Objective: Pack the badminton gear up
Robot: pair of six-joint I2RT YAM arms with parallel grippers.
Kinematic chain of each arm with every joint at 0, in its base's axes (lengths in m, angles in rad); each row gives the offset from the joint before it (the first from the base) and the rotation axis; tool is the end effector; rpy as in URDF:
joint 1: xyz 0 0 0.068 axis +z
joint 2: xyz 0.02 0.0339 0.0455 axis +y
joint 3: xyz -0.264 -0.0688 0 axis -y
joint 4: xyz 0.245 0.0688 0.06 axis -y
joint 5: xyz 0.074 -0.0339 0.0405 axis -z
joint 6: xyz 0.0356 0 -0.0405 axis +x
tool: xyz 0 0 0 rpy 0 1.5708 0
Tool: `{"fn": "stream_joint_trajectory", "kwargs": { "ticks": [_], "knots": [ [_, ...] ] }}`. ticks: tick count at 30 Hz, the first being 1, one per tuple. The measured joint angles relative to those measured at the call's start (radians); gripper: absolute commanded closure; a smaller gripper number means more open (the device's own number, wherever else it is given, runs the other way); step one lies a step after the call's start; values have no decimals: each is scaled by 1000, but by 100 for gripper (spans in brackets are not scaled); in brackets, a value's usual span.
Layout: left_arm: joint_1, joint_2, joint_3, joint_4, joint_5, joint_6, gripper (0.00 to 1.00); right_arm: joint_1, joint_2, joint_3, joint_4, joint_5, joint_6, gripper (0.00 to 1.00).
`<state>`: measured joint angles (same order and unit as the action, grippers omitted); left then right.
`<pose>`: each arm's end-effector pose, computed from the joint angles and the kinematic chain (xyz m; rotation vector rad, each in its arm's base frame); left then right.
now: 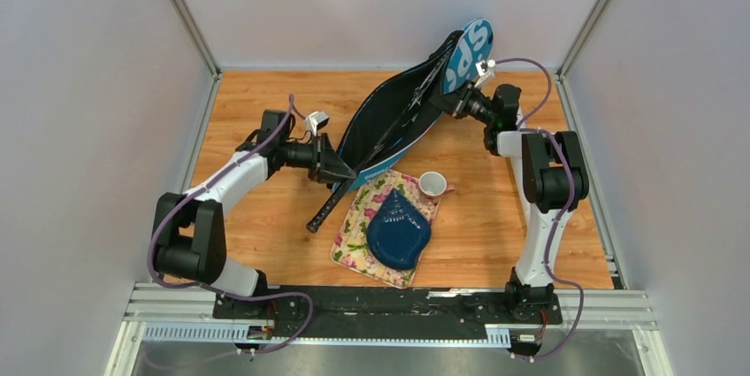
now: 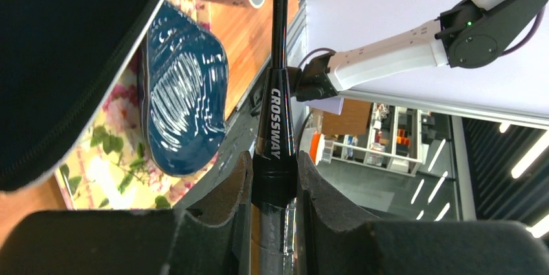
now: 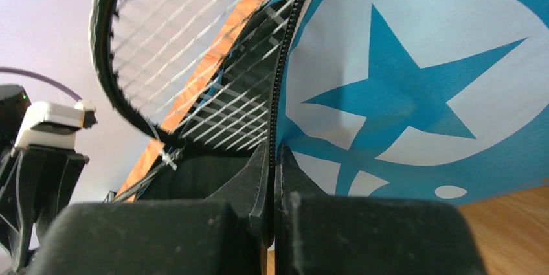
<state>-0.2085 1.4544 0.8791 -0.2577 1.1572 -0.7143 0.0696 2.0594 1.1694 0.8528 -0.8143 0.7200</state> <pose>0.2740 -0.0913 0.2274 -0.0137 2.4629 -1.8076 0.4402 0.0566 0.1903 -0.1198 1.7441 1.2409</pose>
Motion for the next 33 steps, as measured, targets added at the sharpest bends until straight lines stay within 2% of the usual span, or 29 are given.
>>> {"fn": "stream_joint_trajectory", "kwargs": {
  "ticks": [8,14,22,33],
  "knots": [
    [-70,188,192,-70,-14,33,100,-6,-6,-3,-13,-27,-21,100],
    [-110,364,395,-142,-17,63,100,-9,-16,-4,-59,-36,-62,100],
    [-124,557,661,-214,-109,64,100,-7,-21,-4,-91,-64,-76,100],
    [-159,586,685,-207,-310,117,100,-11,-21,-9,-84,-39,-40,100]
  ]
}}
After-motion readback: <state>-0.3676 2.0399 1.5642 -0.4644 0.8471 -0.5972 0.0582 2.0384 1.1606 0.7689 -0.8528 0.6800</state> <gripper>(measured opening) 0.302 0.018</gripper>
